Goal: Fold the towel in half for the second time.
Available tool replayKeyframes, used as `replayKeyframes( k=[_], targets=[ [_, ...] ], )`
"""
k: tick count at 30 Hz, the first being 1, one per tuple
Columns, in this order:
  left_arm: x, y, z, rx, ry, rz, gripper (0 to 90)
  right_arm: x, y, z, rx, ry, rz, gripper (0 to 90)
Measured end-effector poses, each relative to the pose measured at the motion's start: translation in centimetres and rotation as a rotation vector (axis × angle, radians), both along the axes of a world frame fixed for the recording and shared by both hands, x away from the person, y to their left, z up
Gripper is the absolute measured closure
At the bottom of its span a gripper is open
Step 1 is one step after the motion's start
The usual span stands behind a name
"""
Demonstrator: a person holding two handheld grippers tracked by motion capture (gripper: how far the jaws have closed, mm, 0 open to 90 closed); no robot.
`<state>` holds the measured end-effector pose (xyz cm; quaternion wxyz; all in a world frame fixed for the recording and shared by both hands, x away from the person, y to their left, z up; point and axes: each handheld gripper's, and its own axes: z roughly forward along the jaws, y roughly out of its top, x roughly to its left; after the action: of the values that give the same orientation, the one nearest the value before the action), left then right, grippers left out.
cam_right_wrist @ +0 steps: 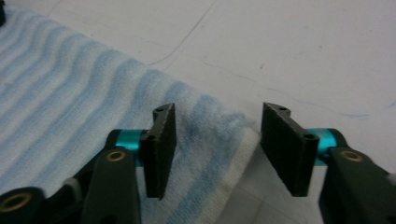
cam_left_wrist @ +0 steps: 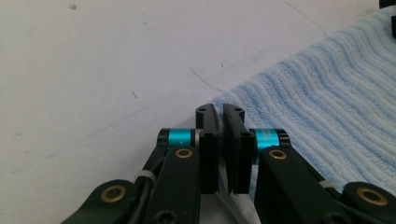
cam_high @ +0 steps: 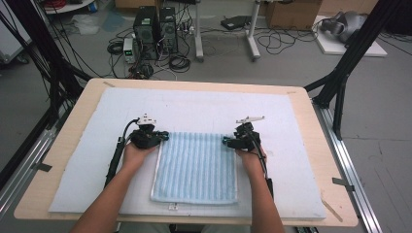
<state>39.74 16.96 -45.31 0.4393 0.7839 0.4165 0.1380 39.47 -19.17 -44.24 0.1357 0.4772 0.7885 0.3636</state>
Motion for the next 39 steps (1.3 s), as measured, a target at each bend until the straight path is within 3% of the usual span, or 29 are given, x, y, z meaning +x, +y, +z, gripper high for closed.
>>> replayKeyframes(
  k=[4,7,14,18,21,23,26,28,39],
  targets=[
    [0.0,0.0,0.0,0.007,-0.002,-0.003,84.7,-0.1,0.3,0.0,-0.035,-0.011,0.013,59.3],
    [0.0,0.0,0.0,0.003,-0.002,0.0,84.8,-0.3,0.8,0.1,-0.045,-0.013,0.045,76.2],
    [0.1,0.2,0.0,-0.012,0.005,0.01,85.2,-0.5,1.5,0.3,-0.085,-0.043,0.049,82.5],
    [0.4,1.0,0.1,-0.1,0.032,0.05,85.7,-0.4,1.4,0.3,-0.062,-0.068,0.04,82.7],
    [0.4,1.2,0.8,-0.153,-0.021,0.079,85.9,-0.2,1.3,0.4,-0.047,-0.088,0.027,83.0],
    [0.5,1.4,1.3,-0.211,-0.052,0.101,86.1,-0.1,1.3,0.5,-0.038,-0.104,0.02,83.0],
    [0.9,2.2,1.4,-0.337,-0.024,0.153,86.2,0.3,1.2,1.0,-0.018,-0.139,0.01,83.0],
    [1.0,2.6,1.4,-0.366,-0.016,0.165,86.3,0.5,1.3,1.5,0.006,-0.164,0.004,83.0],
    [0.1,3.0,2.2,-0.327,0.004,0.088,86.2,-0.1,1.4,2.2,0.024,-0.19,0.014,82.9]
  ],
)
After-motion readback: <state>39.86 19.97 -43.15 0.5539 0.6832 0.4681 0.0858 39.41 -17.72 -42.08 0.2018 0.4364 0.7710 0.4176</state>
